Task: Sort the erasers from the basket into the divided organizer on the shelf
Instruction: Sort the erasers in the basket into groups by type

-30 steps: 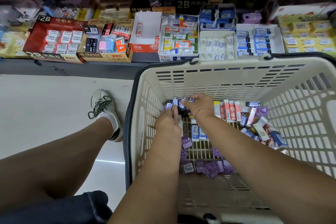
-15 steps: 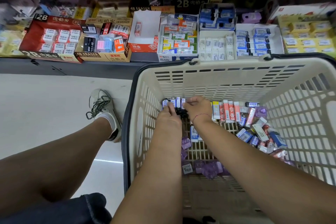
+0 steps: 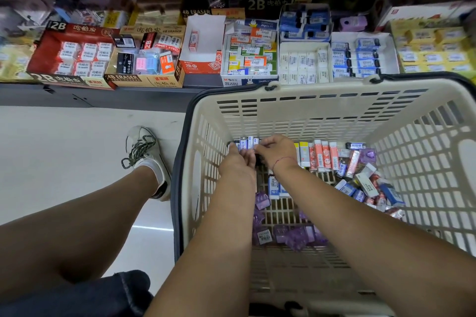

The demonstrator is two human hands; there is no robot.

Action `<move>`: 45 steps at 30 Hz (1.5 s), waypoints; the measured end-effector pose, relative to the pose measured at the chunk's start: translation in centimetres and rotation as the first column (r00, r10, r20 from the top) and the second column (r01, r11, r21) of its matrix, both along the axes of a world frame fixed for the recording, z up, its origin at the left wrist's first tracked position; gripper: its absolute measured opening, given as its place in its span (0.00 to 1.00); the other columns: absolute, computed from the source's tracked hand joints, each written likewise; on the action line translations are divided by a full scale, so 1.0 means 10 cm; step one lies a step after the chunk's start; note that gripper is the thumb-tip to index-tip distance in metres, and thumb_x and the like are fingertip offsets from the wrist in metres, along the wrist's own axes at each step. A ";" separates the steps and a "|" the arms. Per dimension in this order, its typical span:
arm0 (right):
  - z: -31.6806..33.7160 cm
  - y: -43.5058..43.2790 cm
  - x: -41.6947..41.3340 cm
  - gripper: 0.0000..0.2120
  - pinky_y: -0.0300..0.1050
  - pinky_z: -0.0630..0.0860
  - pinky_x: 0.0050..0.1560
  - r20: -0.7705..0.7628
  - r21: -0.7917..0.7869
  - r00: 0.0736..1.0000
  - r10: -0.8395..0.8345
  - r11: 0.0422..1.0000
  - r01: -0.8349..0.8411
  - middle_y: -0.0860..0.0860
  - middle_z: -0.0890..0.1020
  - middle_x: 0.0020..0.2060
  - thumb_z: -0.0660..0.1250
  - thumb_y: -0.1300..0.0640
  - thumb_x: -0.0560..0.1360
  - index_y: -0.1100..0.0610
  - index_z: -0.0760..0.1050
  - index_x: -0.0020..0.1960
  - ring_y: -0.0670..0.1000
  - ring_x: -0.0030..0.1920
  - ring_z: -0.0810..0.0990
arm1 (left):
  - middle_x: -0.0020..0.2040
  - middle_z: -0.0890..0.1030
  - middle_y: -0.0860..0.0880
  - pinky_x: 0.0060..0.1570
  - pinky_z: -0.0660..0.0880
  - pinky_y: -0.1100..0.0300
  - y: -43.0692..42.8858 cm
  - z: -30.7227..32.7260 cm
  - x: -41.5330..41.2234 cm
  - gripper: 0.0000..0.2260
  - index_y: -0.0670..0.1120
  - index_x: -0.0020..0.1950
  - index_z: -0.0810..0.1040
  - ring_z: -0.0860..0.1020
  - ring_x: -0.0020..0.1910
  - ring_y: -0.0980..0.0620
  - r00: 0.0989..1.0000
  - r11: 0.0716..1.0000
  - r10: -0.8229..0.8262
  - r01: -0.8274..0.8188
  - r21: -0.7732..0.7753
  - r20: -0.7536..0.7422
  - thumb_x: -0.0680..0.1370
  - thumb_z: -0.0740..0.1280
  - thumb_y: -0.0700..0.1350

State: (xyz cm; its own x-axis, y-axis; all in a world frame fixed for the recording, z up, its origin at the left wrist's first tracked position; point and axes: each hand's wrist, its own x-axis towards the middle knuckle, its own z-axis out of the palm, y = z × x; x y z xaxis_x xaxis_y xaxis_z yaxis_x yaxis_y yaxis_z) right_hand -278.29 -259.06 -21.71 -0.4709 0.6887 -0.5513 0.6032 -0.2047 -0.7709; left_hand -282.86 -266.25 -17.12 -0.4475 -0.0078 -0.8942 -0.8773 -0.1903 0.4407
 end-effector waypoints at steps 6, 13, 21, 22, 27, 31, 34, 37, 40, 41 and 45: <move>0.20 0.24 0.19 0.02 0.39 0.77 0.35 -0.104 -0.076 0.976 0.192 0.977 -0.200 0.52 0.77 0.31 0.70 0.62 0.74 0.60 0.78 0.43 0.50 0.32 0.75 | 0.37 0.78 0.49 0.34 0.72 0.62 -0.20 0.12 0.25 0.14 0.45 0.44 0.74 0.75 0.34 0.53 0.851 0.851 -0.525 0.525 -0.003 -0.004 0.81 0.60 0.54; 0.47 0.74 1.14 0.10 0.37 0.76 0.49 0.140 -0.167 0.554 0.821 0.571 -0.804 0.49 0.80 0.45 0.71 0.63 0.73 0.58 0.79 0.55 0.48 0.48 0.78 | 0.66 0.75 0.46 0.65 0.67 0.56 -0.30 0.10 0.68 0.20 0.46 0.66 0.75 0.74 0.63 0.47 -0.321 -0.297 -0.947 0.904 -0.307 -0.029 0.80 0.61 0.56; 0.30 0.69 1.64 0.26 0.38 0.71 0.49 0.247 -0.359 0.239 0.939 0.318 -0.878 0.56 0.73 0.56 0.69 0.69 0.72 0.62 0.64 0.68 0.52 0.54 0.72 | 0.75 0.65 0.47 0.68 0.62 0.58 -0.34 -0.03 0.89 0.24 0.50 0.75 0.64 0.66 0.71 0.47 -0.773 -0.729 -0.634 0.597 -0.334 0.004 0.81 0.57 0.57; 0.31 0.70 1.67 0.25 0.41 0.70 0.51 0.260 -0.361 0.230 0.938 0.315 -0.878 0.59 0.73 0.60 0.68 0.70 0.72 0.64 0.64 0.67 0.54 0.56 0.73 | 0.75 0.65 0.47 0.67 0.62 0.59 -0.36 -0.03 0.88 0.24 0.51 0.75 0.64 0.66 0.71 0.47 -0.792 -0.745 -0.610 0.565 -0.354 0.021 0.81 0.58 0.58; 0.33 0.64 1.70 0.32 0.44 0.71 0.56 0.300 -0.357 0.231 0.926 0.334 -0.873 0.59 0.69 0.67 0.68 0.67 0.74 0.61 0.57 0.73 0.58 0.64 0.72 | 0.66 0.74 0.43 0.52 0.66 0.62 -0.37 -0.07 0.86 0.18 0.49 0.67 0.73 0.73 0.62 0.44 -0.804 -0.758 -0.577 0.459 -0.464 0.146 0.80 0.60 0.55; 0.30 0.50 1.65 0.37 0.40 0.71 0.50 0.262 -0.333 0.240 0.935 0.321 -0.887 0.58 0.72 0.64 0.68 0.65 0.74 0.57 0.52 0.76 0.55 0.57 0.75 | 0.62 0.73 0.43 0.54 0.70 0.58 -0.29 -0.06 0.97 0.18 0.45 0.64 0.72 0.74 0.59 0.44 -0.732 -0.603 -0.679 0.521 -0.604 0.047 0.80 0.62 0.54; 0.25 0.46 1.66 0.23 0.38 0.69 0.42 0.209 -0.312 0.175 0.962 0.235 -0.921 0.50 0.76 0.47 0.68 0.67 0.73 0.59 0.68 0.66 0.45 0.43 0.75 | 0.69 0.66 0.45 0.66 0.65 0.53 -0.19 -0.07 1.07 0.25 0.45 0.71 0.64 0.67 0.66 0.45 -0.792 -0.545 -0.610 0.428 -0.721 -0.009 0.79 0.62 0.57; 0.29 0.54 1.66 0.16 0.30 0.67 0.36 0.178 -0.340 0.191 0.965 0.242 -0.909 0.43 0.75 0.37 0.66 0.70 0.73 0.49 0.74 0.47 0.35 0.34 0.73 | 0.74 0.62 0.45 0.72 0.57 0.51 -0.16 -0.11 1.15 0.29 0.46 0.74 0.60 0.59 0.73 0.45 -0.852 -0.595 -0.524 0.364 -0.717 0.002 0.79 0.61 0.60; 0.34 0.64 1.67 0.18 0.36 0.70 0.51 0.259 -0.319 0.177 0.950 0.257 -0.912 0.53 0.77 0.56 0.67 0.66 0.75 0.58 0.72 0.64 0.47 0.53 0.75 | 0.74 0.64 0.45 0.74 0.52 0.49 -0.22 -0.18 1.13 0.27 0.48 0.75 0.62 0.56 0.75 0.45 -0.905 -0.712 -0.413 0.253 -0.655 0.100 0.79 0.59 0.60; 0.39 0.68 1.67 0.22 0.37 0.68 0.55 0.298 -0.313 0.158 0.942 0.253 -0.915 0.53 0.75 0.61 0.67 0.64 0.75 0.59 0.69 0.68 0.50 0.59 0.73 | 0.74 0.65 0.46 0.74 0.50 0.48 -0.25 -0.20 1.12 0.27 0.49 0.75 0.62 0.57 0.75 0.45 -0.916 -0.742 -0.375 0.207 -0.638 0.139 0.80 0.57 0.60; 0.41 0.72 1.64 0.20 0.32 0.71 0.48 0.282 -0.313 0.258 0.924 0.342 -0.886 0.52 0.75 0.58 0.65 0.65 0.76 0.59 0.69 0.68 0.52 0.60 0.75 | 0.70 0.71 0.45 0.69 0.61 0.51 -0.32 -0.14 1.08 0.26 0.50 0.74 0.63 0.67 0.69 0.43 -0.894 -0.774 -0.440 0.331 -0.540 0.084 0.80 0.56 0.61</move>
